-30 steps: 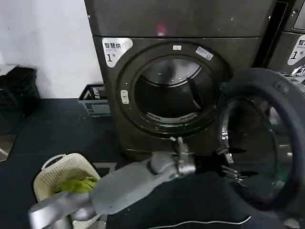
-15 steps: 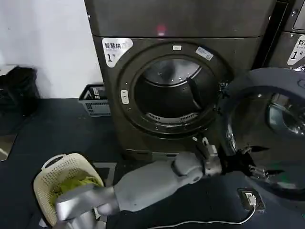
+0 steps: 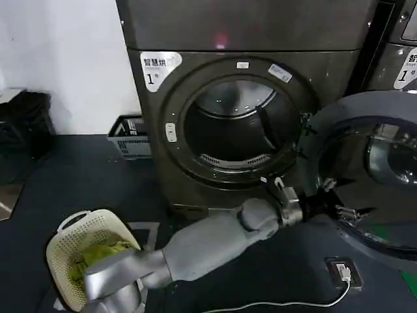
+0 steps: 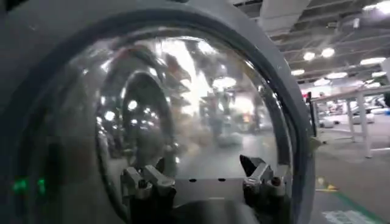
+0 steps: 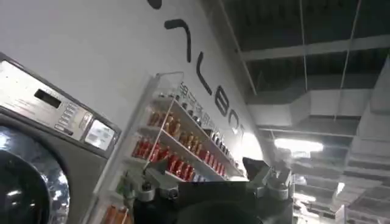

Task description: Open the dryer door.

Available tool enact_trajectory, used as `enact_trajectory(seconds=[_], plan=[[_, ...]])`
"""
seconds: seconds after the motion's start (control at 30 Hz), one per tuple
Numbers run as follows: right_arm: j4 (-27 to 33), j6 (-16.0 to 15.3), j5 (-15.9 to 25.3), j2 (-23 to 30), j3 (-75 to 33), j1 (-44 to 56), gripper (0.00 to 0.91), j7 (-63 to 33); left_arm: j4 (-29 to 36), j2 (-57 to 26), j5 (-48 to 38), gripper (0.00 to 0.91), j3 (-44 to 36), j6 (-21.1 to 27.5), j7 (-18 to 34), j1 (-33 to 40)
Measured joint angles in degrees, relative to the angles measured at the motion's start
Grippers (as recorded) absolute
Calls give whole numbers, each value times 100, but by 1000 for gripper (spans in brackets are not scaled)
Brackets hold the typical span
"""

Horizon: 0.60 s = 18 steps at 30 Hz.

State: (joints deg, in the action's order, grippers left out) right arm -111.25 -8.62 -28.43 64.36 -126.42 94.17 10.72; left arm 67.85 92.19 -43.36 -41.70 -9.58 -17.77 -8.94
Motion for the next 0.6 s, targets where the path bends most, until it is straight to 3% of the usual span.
enact_trajectory(seconds=[0.23, 0.5, 0.6], plan=[[-5, 1, 19, -23, 10, -6, 907, 18, 162, 0, -53, 907, 34, -102, -130, -99], [4, 69, 83, -89, -73, 4, 907, -9, 542, -21, -160, 907, 138, -710, -250, -240], [1, 67, 130, -110, -109, 4, 907, -17, 709, -386, -73, 907, 140, -962, -120, -282]])
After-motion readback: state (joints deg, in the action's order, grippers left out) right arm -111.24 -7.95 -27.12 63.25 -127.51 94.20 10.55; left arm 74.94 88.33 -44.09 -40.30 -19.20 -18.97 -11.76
